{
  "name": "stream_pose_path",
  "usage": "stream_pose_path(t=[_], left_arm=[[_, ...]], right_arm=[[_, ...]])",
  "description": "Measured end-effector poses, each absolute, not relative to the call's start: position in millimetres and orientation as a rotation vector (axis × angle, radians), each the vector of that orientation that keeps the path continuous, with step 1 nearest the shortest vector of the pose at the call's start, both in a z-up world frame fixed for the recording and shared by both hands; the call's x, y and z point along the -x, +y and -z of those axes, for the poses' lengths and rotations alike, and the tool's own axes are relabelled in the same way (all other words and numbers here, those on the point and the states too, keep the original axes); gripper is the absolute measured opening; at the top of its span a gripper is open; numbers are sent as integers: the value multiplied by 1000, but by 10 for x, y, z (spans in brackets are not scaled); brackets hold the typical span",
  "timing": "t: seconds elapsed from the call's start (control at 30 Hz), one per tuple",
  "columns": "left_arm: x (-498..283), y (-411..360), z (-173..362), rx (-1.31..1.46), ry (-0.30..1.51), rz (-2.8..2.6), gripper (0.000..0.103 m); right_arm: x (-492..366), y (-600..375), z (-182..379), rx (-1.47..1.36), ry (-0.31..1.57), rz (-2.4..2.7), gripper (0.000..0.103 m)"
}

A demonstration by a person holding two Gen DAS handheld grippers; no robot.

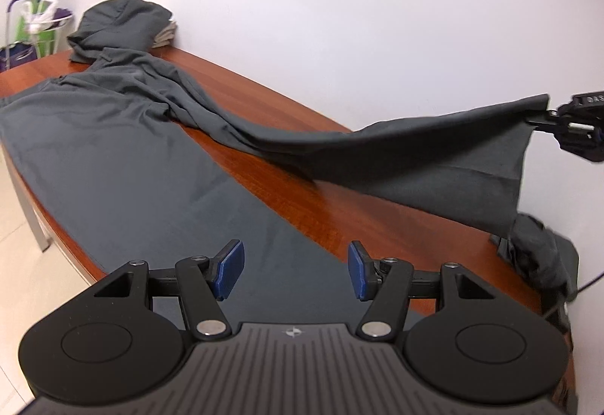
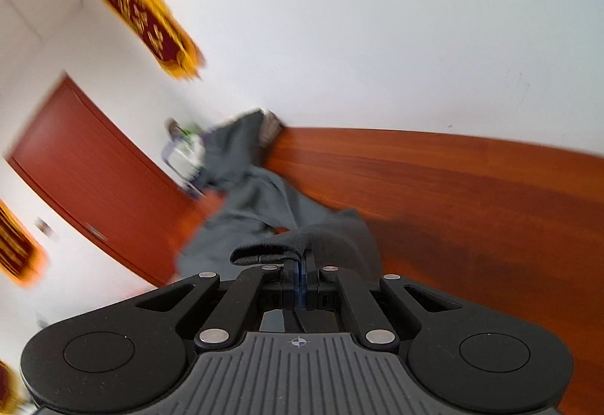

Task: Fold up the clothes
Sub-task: 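Lift the leg with the right tool, lay it alongside the other leg, open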

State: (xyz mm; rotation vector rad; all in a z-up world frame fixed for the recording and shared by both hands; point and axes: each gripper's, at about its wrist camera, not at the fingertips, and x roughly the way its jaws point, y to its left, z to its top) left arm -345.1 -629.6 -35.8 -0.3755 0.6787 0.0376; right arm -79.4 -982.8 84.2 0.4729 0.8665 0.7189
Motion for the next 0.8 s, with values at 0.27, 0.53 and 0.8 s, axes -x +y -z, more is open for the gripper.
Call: stream_pose_path(t=[0.27, 0.53, 0.8], left_arm=[[3415, -7070, 232, 404, 687, -130, 65], [3388, -7784, 156, 347, 741, -101, 66], [3371, -8218, 102, 305, 727, -58, 66]], right_arm=[[257, -10829, 4, -803, 987, -634, 4], [-67, -11274, 753, -815, 1042, -484, 4], [-403, -11518, 689, -873, 1002, -481, 4]])
